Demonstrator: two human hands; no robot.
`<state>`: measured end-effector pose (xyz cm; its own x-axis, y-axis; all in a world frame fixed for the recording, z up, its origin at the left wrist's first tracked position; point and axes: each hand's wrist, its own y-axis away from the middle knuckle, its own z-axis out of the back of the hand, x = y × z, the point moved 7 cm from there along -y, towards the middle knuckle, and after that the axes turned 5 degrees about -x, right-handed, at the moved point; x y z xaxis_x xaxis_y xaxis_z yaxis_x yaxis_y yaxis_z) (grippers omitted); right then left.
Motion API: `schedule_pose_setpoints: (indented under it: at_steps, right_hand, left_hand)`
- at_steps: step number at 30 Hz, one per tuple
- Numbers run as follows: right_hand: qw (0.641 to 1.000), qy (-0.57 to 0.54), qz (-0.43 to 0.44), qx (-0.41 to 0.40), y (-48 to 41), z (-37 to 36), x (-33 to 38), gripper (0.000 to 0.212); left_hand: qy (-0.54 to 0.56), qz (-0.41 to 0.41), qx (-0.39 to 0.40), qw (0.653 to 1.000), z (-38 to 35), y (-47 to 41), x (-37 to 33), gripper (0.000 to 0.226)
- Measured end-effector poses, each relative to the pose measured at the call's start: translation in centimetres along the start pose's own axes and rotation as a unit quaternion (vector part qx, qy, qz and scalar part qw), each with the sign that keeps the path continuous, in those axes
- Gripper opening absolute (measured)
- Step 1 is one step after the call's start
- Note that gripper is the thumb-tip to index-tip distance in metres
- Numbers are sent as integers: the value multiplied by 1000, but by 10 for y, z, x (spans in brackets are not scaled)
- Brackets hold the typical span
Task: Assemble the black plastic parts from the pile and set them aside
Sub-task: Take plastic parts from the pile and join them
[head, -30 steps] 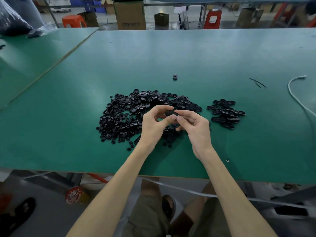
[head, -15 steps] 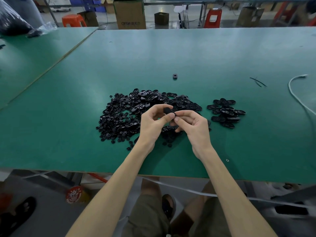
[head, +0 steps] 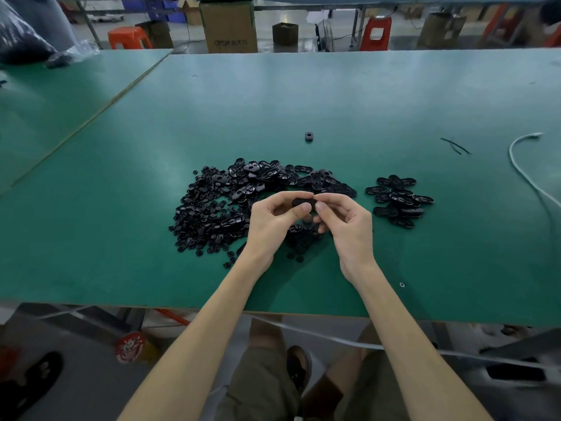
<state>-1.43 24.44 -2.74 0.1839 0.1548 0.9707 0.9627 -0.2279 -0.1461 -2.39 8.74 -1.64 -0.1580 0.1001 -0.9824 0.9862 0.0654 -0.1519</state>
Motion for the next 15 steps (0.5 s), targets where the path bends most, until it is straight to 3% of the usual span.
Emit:
schedule_pose_setpoints:
  at_steps: [15]
  right_hand:
    - [999,31,-10,-25,-1,6,-5,13]
  left_hand:
    - [-115,-36,-3,993,-3,4,-2,16]
